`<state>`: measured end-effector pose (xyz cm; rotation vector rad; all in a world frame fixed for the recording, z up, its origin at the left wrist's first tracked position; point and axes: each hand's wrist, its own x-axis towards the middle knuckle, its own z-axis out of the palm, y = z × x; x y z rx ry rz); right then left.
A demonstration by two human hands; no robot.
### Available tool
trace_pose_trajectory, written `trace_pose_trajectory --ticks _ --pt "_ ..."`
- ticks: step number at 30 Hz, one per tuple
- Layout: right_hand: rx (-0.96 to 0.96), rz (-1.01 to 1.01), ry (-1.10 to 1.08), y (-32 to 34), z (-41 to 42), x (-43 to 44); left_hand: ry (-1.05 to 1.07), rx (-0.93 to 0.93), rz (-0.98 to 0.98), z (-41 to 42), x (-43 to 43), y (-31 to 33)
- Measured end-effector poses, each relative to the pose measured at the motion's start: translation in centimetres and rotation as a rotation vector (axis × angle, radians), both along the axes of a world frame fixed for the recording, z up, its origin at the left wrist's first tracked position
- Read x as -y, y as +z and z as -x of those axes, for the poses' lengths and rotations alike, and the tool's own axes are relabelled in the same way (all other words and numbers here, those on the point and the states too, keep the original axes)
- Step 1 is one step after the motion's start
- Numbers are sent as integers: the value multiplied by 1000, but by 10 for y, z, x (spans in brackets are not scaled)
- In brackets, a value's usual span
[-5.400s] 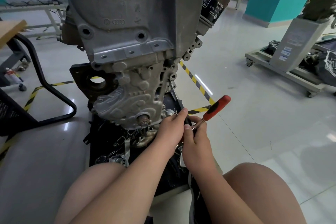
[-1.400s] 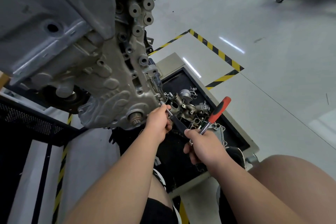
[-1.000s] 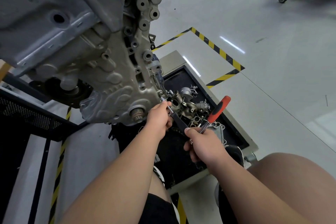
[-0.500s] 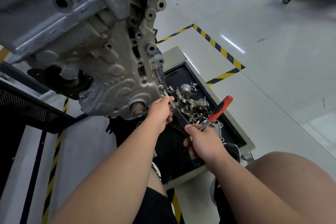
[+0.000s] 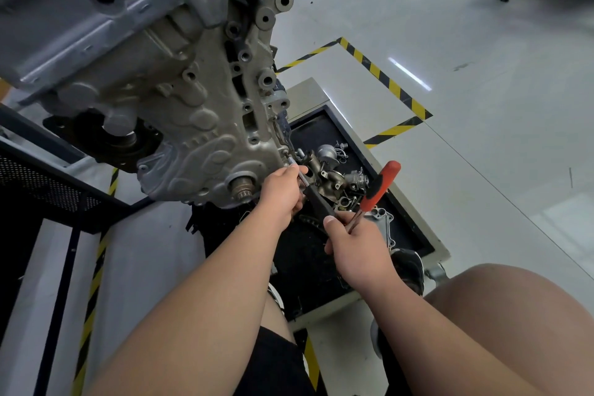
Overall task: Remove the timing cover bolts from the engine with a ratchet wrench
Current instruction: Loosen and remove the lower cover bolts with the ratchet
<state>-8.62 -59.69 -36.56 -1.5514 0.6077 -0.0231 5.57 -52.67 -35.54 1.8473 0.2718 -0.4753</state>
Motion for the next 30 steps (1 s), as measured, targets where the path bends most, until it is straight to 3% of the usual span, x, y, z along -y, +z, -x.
trace_pose_trajectory --ticks 4,8,14,19,21,26,30 --pt "-9 176 53 -6 -1 -2 -18 -3 -9 -2 0 -1" --pt "18 114 40 -6 -2 -3 -14 0 -22 -2 -1 0" --pt "-35 -422 -122 -5 -7 -4 -148 -93 -103 15 -1 7" --pt "-88 -1025 -165 -3 -8 -7 -299 -106 -160 34 -11 12" --pt "-107 -1132 -146 -4 -8 -9 -329 -134 -169 40 -16 13" --pt "-83 -1047 -104 -6 -6 -10 -334 -95 -146 48 -20 16" --pt "-5 -548 -75 -5 -4 -13 -283 -38 -155 49 -19 16"
